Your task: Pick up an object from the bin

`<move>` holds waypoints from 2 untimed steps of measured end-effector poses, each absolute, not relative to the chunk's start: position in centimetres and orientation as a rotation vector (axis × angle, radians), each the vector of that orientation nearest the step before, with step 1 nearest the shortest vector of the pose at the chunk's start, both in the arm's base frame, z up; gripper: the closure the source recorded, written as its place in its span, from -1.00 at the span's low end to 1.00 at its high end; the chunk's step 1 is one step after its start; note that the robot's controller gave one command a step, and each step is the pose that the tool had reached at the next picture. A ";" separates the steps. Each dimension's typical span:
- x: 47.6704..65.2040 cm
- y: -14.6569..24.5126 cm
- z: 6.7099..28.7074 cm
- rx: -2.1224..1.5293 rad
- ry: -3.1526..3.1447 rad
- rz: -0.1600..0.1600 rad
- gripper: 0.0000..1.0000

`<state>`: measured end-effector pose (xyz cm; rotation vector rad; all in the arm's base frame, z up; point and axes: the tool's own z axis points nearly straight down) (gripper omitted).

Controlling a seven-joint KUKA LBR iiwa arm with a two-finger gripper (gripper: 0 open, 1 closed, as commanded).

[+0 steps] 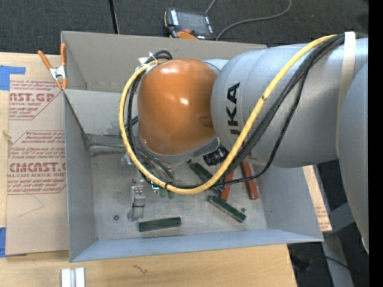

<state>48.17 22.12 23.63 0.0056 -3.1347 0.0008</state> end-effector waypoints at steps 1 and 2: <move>52.3 14.0 13.2 0.647 -3.072 0.000 -1.00; 48.4 9.4 7.0 0.869 -3.033 -0.002 -1.00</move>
Offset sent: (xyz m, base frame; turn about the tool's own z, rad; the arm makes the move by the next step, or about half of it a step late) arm 0.0421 -0.0809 -0.1022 -0.4138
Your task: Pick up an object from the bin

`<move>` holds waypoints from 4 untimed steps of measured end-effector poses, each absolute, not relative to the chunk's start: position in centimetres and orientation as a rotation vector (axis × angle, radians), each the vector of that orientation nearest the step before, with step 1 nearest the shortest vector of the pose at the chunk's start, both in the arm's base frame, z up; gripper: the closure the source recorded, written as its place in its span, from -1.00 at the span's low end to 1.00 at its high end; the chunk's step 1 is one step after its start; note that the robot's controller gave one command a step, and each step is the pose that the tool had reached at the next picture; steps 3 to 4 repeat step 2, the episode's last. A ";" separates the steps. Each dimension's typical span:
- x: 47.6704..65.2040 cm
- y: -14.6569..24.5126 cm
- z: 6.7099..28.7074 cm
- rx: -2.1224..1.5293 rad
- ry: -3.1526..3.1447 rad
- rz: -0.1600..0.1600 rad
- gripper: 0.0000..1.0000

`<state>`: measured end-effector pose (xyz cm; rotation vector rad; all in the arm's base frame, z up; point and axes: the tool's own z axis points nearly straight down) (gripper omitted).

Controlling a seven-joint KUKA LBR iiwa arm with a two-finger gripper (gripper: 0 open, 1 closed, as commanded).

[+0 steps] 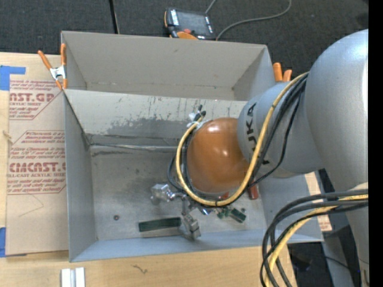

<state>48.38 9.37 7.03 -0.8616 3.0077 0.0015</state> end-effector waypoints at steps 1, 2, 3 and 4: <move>48.2 9.4 7.1 -0.862 3.015 0.003 1.00; 48.8 14.3 23.5 -0.890 3.002 0.001 1.00; 48.8 14.3 23.5 -0.890 3.002 0.001 1.00; 48.8 14.3 23.5 -0.890 3.002 0.001 1.00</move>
Offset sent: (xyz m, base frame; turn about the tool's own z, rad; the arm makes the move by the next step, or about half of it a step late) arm 0.0000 0.0000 0.0000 0.0000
